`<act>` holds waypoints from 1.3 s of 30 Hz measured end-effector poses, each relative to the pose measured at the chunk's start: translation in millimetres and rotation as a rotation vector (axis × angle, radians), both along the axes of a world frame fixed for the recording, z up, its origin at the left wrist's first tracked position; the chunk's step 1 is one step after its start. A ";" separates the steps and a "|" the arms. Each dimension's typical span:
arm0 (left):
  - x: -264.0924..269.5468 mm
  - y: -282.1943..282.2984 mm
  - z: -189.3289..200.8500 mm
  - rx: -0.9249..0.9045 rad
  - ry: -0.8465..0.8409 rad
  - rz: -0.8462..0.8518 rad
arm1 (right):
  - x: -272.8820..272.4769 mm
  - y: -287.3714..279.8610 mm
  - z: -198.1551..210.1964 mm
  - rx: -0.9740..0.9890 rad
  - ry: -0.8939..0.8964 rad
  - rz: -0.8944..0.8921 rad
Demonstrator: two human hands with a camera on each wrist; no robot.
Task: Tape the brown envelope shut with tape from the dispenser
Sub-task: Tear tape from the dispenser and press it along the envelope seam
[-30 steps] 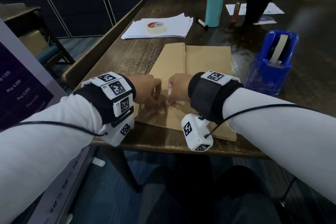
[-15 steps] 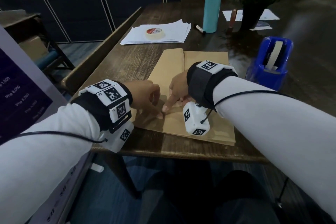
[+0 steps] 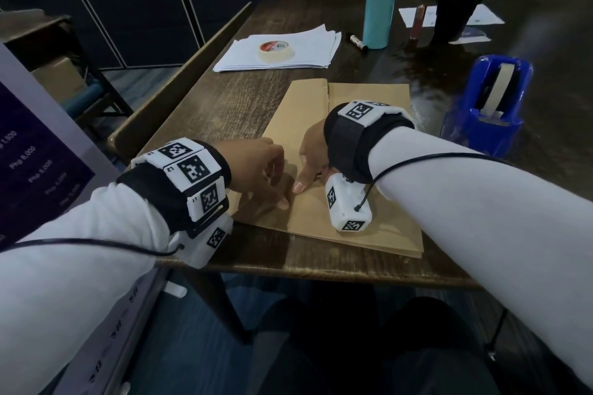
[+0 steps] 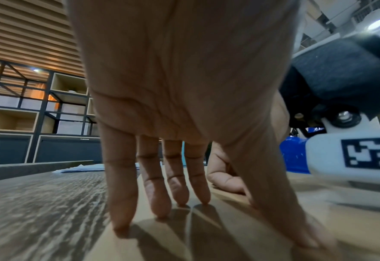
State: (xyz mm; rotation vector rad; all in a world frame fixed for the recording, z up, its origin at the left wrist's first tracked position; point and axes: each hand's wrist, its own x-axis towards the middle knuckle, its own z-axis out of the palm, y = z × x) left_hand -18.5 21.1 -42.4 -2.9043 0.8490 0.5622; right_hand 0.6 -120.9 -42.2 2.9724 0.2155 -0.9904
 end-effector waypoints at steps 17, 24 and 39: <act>-5.0 -1.0 3.0 0.078 0.019 -0.001 | -4.6 7.9 -1.1 -0.076 -0.087 0.015; -7.6 1.4 3.7 0.082 0.005 -0.028 | -6.8 -0.7 4.6 0.058 -0.017 -0.060; -11.8 8.4 3.7 0.056 0.025 -0.051 | 2.4 8.0 2.7 -0.146 -0.100 -0.006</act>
